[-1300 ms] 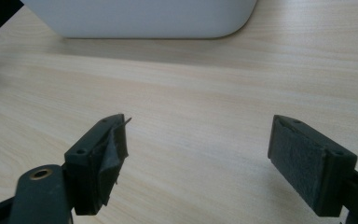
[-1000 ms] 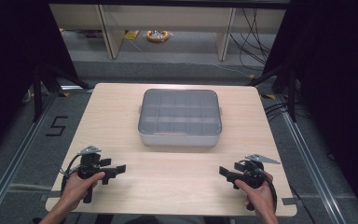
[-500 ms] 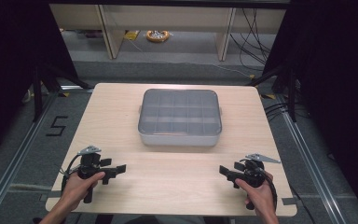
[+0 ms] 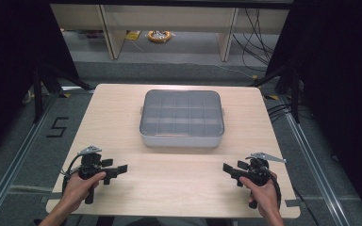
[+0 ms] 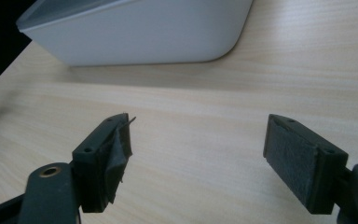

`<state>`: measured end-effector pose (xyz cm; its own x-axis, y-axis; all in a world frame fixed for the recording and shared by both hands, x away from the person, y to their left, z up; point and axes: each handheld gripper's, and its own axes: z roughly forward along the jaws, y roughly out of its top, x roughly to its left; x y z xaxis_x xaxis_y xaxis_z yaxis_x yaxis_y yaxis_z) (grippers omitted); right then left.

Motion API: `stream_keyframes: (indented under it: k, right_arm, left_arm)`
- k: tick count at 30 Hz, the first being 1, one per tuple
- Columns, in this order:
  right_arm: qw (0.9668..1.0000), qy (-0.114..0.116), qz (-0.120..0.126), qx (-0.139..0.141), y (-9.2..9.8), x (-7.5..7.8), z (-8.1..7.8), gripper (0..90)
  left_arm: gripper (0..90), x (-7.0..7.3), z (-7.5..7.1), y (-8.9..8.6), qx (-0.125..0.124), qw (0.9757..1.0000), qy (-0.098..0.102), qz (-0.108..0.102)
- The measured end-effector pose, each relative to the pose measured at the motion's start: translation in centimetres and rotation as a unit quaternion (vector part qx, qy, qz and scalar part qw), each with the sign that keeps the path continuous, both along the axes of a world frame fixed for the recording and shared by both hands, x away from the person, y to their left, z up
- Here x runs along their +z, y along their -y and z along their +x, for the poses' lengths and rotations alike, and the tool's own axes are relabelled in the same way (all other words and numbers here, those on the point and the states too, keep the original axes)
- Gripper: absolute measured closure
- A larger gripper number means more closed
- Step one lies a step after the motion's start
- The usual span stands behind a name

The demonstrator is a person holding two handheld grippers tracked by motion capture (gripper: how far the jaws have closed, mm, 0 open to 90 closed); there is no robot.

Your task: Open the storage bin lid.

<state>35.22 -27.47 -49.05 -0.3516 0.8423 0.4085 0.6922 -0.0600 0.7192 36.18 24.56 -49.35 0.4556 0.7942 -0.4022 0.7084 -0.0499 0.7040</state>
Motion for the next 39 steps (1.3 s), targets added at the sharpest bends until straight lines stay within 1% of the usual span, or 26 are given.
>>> stream_keyframes:
  k: [8, 10, 11, 12, 13, 14, 17, 19, 20, 21, 22, 23, 24, 25, 26, 27, 28, 29, 30, 31, 32, 34, 35, 36, 37, 39]
  right_arm:
    - [0.9999, 0.007, 0.004, -0.011, 0.5, 0.2, 0.5, 24.9]
    - [0.9996, -0.006, 0.021, -0.020, 0.5, 0.4, 0.5, 25.1]
    - [0.9997, 0.007, 0.023, -0.011, 0.9, 0.4, 0.7, 25.3]
    - [0.9986, -0.013, 0.045, -0.022, 0.7, 0.6, 0.6, 25.4]
    - [0.9985, -0.017, 0.047, -0.022, 0.8, 0.8, 0.6, 25.5]
    - [0.9994, 0.011, 0.030, -0.014, 1.1, 0.5, 1.0, 25.7]
    - [0.9988, -0.003, 0.042, -0.024, 1.2, 0.8, 1.3, 27.7]
    - [0.9991, 0.009, 0.037, -0.016, 1.5, 0.8, 1.7, 27.8]
    - [0.9985, -0.007, 0.047, -0.028, 1.4, 1.1, 1.7, 27.9]
    - [0.9990, 0.008, 0.034, -0.028, 1.6, 0.9, 1.9, 28.1]
    - [0.9981, -0.009, 0.052, -0.032, 1.5, 1.2, 1.9, 28.3]
    - [0.9987, 0.010, 0.042, -0.026, 1.9, 1.0, 2.2, 28.5]
    - [0.9971, -0.016, 0.062, -0.041, 1.6, 1.3, 2.1, 28.6]
    - [0.9984, 0.007, 0.047, -0.030, 2.1, 1.2, 2.4, 28.9]
    - [0.9982, 0.011, 0.050, -0.032, 2.1, 1.2, 2.6, 28.9]
    - [0.9972, -0.002, 0.061, -0.042, 2.0, 1.4, 2.7, 28.9]
    - [0.9981, 0.014, 0.053, -0.029, 2.2, 1.3, 3.1, 29.1]
    - [0.9979, 0.012, 0.054, -0.034, 2.3, 1.4, 3.3, 29.3]
    - [0.9971, -0.003, 0.065, -0.039, 2.1, 1.7, 3.3, 29.3]
    - [0.9968, -0.004, 0.068, -0.042, 2.1, 1.8, 3.5, 29.6]
    - [0.9970, 0.004, 0.066, -0.040, 2.2, 1.7, 3.8, 30.0]
    - [0.9959, 0.000, 0.078, -0.046, 2.2, 2.0, 4.2, 30.2]
    - [0.9969, 0.020, 0.067, -0.036, 2.5, 1.9, 4.7, 30.8]
    - [0.9960, 0.006, 0.076, -0.045, 2.4, 2.3, 4.7, 31.2]
    - [0.9964, 0.012, 0.069, -0.046, 2.6, 2.3, 5.0, 31.3]
    - [0.9955, 0.014, 0.078, -0.052, 2.7, 2.6, 5.5, 32.3]
  left_arm:
    - [17.1, 0.2, 0.4, 0.1, 0.002, 1.0000, 0.000, -0.002]
    - [17.5, 0.2, 0.6, 0.0, 0.000, 1.0000, -0.002, -0.006]
    - [17.7, 0.2, 0.7, -0.1, 0.000, 0.9999, -0.005, -0.011]
    - [17.8, 0.2, 0.8, -0.1, 0.002, 0.9999, -0.007, -0.013]
    - [17.8, 0.2, 0.9, -0.2, 0.003, 0.9999, -0.007, -0.014]
    - [17.9, 0.2, 1.1, -0.2, 0.004, 0.9999, -0.007, -0.015]
    - [18.0, 0.3, 1.4, -0.3, 0.006, 0.9998, -0.011, -0.019]
    - [18.1, 0.3, 1.7, -0.4, 0.007, 0.9996, -0.012, -0.023]
    - [18.2, 0.3, 1.9, -0.4, 0.009, 0.9996, -0.013, -0.022]
    - [18.3, 0.3, 2.0, -0.4, 0.007, 0.9995, -0.016, -0.026]
    - [18.3, 0.3, 2.1, -0.4, 0.009, 0.9994, -0.017, -0.029]
    - [18.3, 0.3, 2.2, -0.4, 0.007, 0.9995, -0.017, -0.027]
    - [18.3, 0.4, 2.3, -0.4, 0.010, 0.9994, -0.017, -0.028]
    - [18.3, 0.4, 2.5, -0.4, 0.011, 0.9992, -0.018, -0.032]
    - [18.3, 0.5, 2.6, -0.4, 0.010, 0.9993, -0.018, -0.033]
    - [18.4, 0.5, 2.7, -0.3, 0.015, 0.9992, -0.015, -0.035]
    - [18.4, 0.6, 2.9, -0.4, 0.014, 0.9991, -0.016, -0.037]
    - [18.4, 0.7, 3.1, -0.4, 0.011, 0.9991, -0.017, -0.038]
    - [18.5, 0.8, 3.2, -0.4, 0.013, 0.9990, -0.017, -0.040]
    - [18.6, 0.9, 3.4, -0.4, 0.015, 0.9987, -0.018, -0.045]
    - [18.6, 1.0, 3.6, -0.4, 0.017, 0.9989, -0.015, -0.042]
    - [18.8, 1.2, 3.9, -0.4, 0.017, 0.9986, -0.017, -0.048]
    - [18.8, 1.3, 4.1, -0.3, 0.019, 0.9987, -0.015, -0.045]
    - [18.8, 1.3, 4.3, -0.3, 0.021, 0.9985, -0.014, -0.048]
    - [19.0, 1.4, 4.5, -0.3, 0.018, 0.9985, -0.016, -0.050]
    - [19.2, 1.5, 5.0, -0.2, 0.023, 0.9984, -0.012, -0.051]
